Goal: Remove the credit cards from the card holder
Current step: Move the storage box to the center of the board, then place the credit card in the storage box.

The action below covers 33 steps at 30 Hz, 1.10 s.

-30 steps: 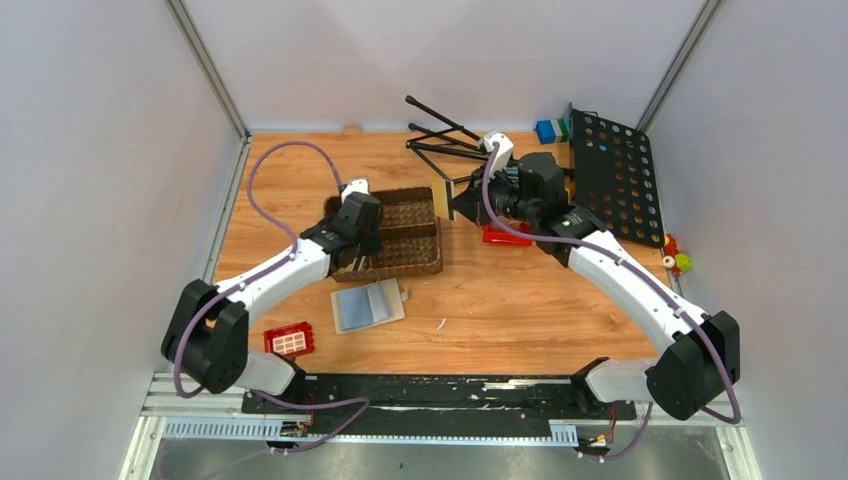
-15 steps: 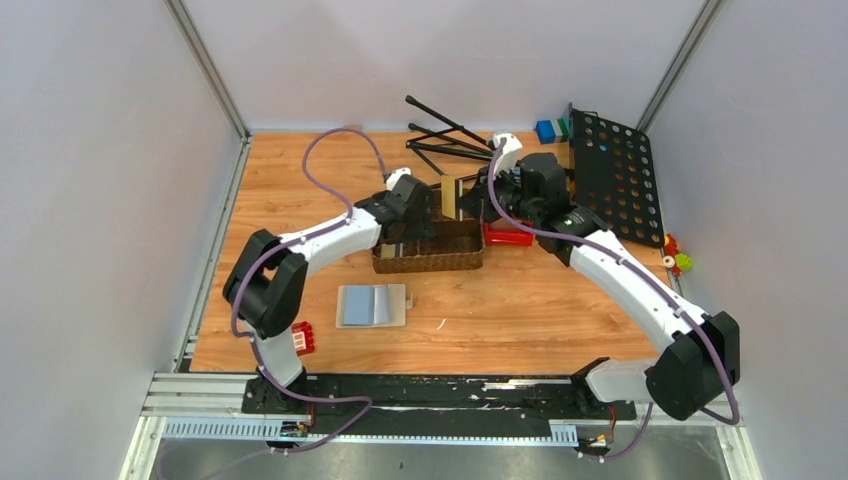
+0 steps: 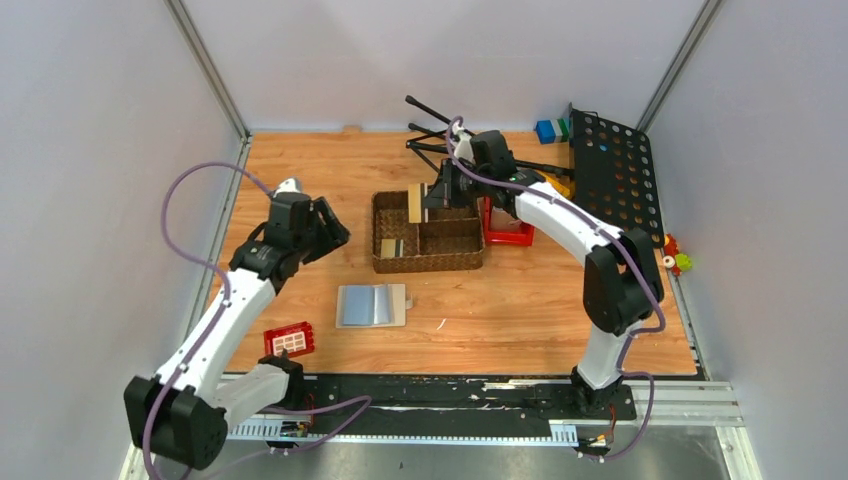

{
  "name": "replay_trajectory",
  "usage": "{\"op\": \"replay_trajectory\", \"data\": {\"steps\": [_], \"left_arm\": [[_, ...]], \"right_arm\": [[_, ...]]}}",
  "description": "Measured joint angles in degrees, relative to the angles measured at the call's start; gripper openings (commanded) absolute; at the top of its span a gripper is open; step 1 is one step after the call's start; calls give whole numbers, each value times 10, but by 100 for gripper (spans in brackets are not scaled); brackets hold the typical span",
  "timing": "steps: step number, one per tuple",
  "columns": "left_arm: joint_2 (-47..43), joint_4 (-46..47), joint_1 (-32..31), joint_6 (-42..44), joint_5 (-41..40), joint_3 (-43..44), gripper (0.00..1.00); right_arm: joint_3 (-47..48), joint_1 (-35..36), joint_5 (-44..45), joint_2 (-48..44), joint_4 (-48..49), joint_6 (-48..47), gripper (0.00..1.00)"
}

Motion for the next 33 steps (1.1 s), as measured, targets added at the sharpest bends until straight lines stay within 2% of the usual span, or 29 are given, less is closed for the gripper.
{"op": "replay_trajectory", "data": {"steps": [4,8,9,11,12,14,16,21,28,33], "left_arm": [[-58,-54,58,24,16,-14,68],[-70,-105,90,47,27,-31,68],[-71,-114,93,52,31,-38,68],[-76,-129,97,61,38,-51,68],[-77,-133,97,64,40,-56,68],[-80,-143,97,71,45,-62,68],[-80,-147,97,75,50,-63,68],[-73,-139,97,89,71,-68,67],[-30,-118,97,116,90,-111,67],[-65,-99,97,112,108,-139,66]], "right_arm": [[51,18,-15,59,-9,21,0],[85,37,-37,105,-15,58,0],[91,41,-43,117,-18,66,5],[93,44,-53,137,-22,79,31],[93,44,-57,145,-25,86,48],[95,44,-60,156,-35,90,59],[98,43,-58,161,-47,89,63],[83,42,-49,128,-53,78,92],[-75,43,-11,-36,-5,45,94],[-196,59,31,-121,54,11,93]]}}
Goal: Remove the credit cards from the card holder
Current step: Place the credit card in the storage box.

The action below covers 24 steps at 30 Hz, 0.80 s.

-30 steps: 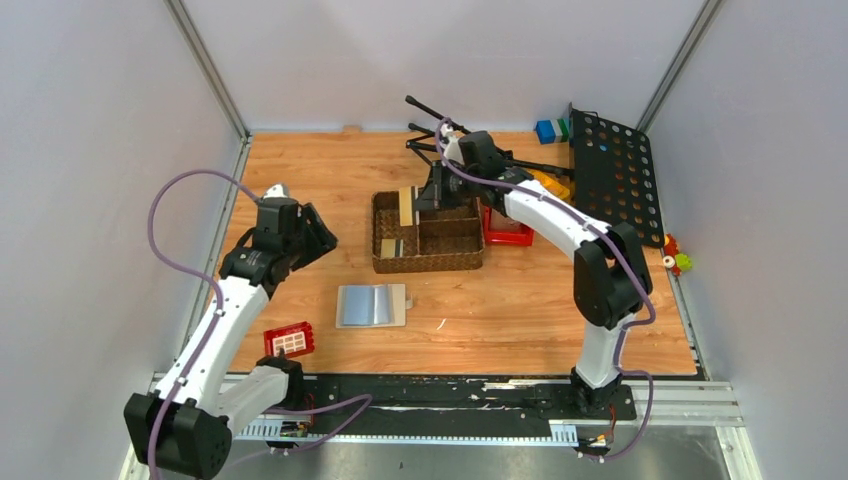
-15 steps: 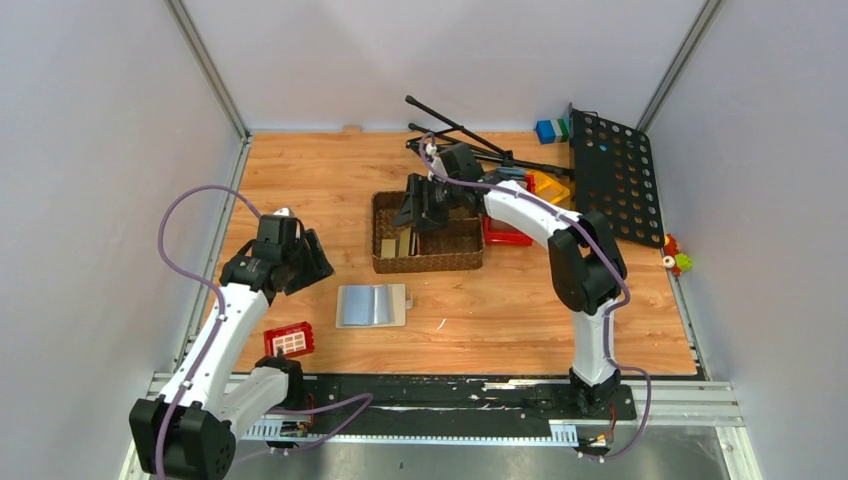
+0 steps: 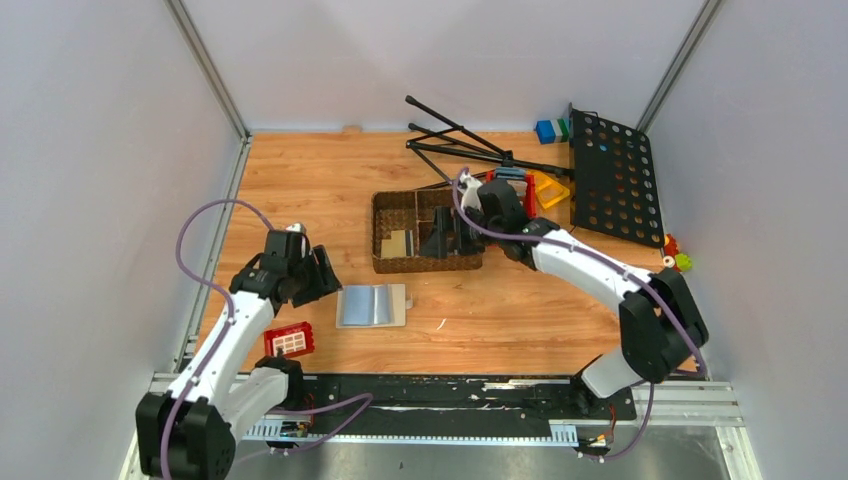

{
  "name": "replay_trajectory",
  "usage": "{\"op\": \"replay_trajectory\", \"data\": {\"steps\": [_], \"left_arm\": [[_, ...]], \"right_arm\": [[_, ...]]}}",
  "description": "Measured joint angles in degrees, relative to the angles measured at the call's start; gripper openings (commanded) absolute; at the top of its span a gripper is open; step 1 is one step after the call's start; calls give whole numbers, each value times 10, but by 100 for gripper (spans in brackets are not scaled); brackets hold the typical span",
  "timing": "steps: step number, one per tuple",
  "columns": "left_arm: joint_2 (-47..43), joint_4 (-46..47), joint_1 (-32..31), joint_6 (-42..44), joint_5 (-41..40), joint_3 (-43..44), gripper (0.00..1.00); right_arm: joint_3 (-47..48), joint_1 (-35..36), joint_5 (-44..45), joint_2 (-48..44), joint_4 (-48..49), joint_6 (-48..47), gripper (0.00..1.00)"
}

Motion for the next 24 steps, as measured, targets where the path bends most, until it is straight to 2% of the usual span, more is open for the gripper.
{"op": "replay_trajectory", "data": {"steps": [6,10,16,24], "left_arm": [[-116,63,0,-32,45,-86,66],[-151,96,0,-58,65,-134,67],[-124,141,-1,-69,97,-160,67],[-73,159,-19,-68,114,-175,68]], "right_arm": [[-154,39,50,-120,29,1,92],[-172,62,68,-176,15,16,89],[-193,72,81,-247,10,20,87],[-231,73,71,-263,-13,20,86]]}}
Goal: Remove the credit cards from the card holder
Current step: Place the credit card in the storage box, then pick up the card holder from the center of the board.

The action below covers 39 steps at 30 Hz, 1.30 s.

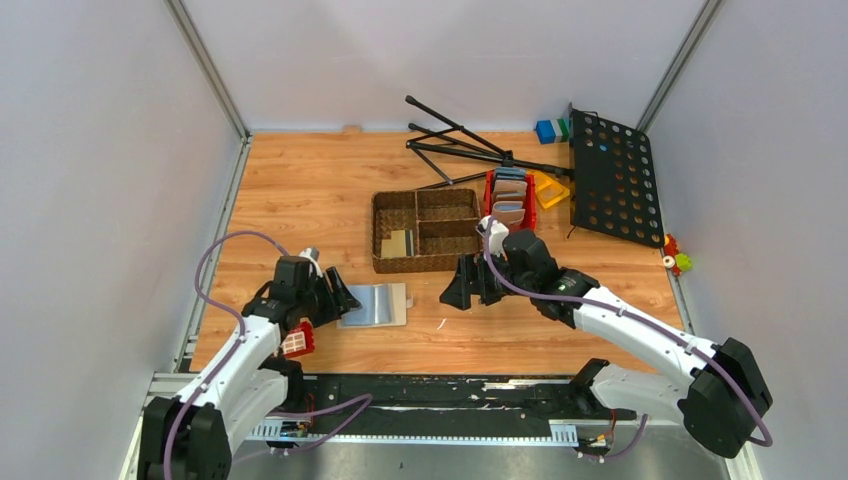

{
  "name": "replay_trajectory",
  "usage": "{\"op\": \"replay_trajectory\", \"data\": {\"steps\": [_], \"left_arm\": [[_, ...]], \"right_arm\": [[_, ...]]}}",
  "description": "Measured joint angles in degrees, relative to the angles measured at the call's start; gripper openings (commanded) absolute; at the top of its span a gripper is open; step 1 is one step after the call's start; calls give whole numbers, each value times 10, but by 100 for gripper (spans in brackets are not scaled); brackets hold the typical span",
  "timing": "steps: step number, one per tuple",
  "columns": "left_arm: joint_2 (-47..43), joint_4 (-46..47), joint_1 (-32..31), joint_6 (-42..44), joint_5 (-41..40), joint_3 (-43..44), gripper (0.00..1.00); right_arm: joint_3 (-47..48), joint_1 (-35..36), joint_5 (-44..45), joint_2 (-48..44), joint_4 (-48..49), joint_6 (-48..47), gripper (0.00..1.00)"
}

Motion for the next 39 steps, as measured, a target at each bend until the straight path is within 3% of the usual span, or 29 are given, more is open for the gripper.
{"op": "replay_trajectory", "data": {"steps": [20,26,31,35,39], "left_arm": [[76,24,-8,15,33,18,65],[102,40,-8,17,42,24,57],[97,55,-9,20,54,21,49],[72,50,-13,25,59,20,55],[-11,33,-15,17,26,21,61]], "right_arm": [[-6,10,-20,1,3,24,79],[2,34,-2,78,23,40,80],[8,44,35,158,51,61,95],[15,47,66,205,66,80,96],[39,56,88,253,80,102,95]]}}
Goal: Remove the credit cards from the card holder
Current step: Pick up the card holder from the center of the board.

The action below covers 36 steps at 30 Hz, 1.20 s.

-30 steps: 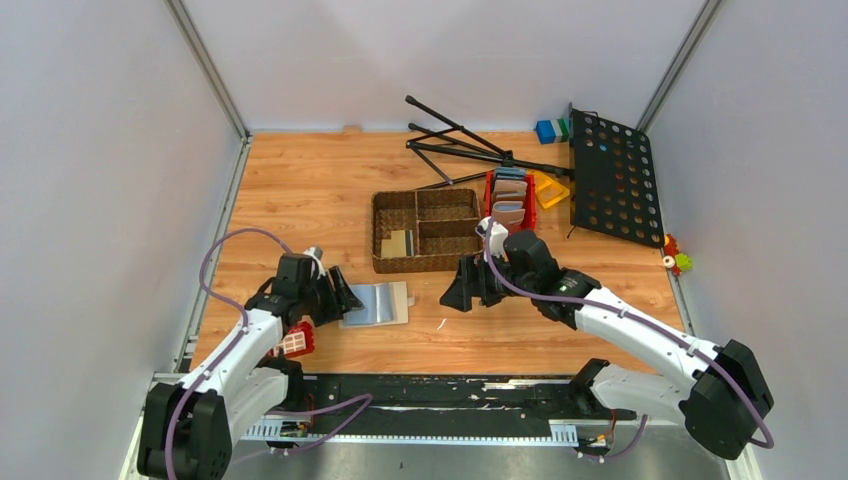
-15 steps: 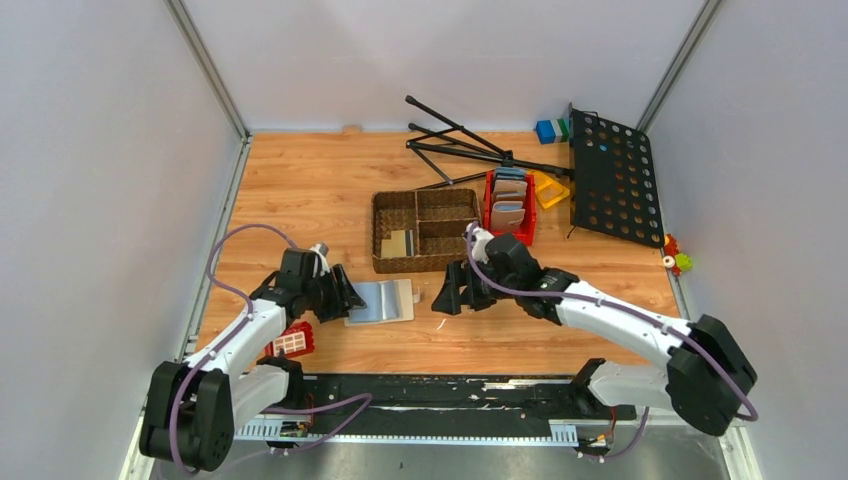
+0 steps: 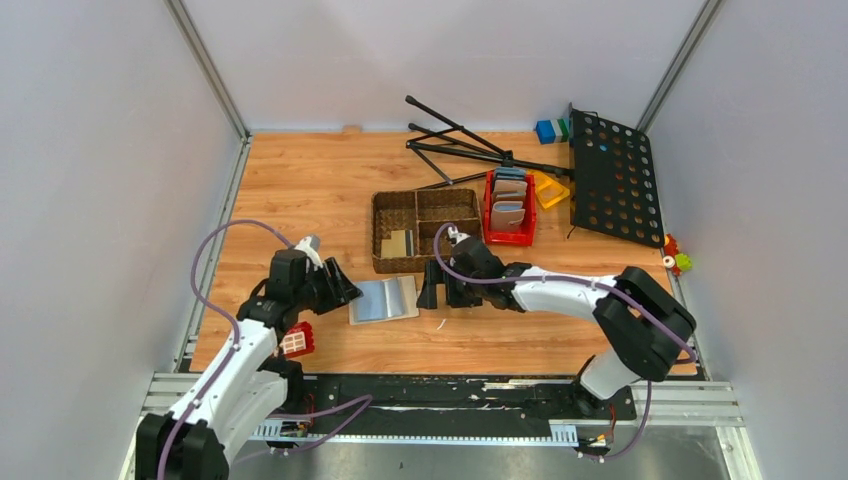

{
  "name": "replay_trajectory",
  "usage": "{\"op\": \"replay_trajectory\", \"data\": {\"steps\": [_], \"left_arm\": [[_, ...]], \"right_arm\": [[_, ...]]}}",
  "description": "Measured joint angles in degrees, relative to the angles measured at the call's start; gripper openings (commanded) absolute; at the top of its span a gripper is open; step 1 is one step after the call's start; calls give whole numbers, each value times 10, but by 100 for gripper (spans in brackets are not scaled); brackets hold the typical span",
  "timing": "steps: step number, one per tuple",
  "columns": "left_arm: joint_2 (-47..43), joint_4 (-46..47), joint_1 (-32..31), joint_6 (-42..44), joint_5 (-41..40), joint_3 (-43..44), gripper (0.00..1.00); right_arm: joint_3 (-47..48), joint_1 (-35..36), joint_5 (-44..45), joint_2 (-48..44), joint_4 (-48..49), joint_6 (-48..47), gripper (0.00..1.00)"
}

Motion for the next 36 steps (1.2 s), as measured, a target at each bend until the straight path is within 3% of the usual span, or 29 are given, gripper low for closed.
{"op": "replay_trajectory", "data": {"steps": [6,11,19,27,32,35,36], "left_arm": [[-24,-19,6,-2,-60,26,64],[37,1,13,-2,-63,26,62],[97,62,14,-2,-17,5,59],[40,65,14,-2,13,-13,60],[7,59,14,-3,25,-16,60],[2,58,12,-5,32,-26,60],[2,56,10,-5,33,-30,61]], "right_arm": [[35,27,21,53,37,14,94],[81,49,50,90,39,15,86],[130,69,109,118,16,16,40],[130,70,139,118,-7,10,0],[124,70,154,108,-29,3,0],[102,70,158,77,-40,-3,8],[94,70,159,65,-42,-5,16]]}}
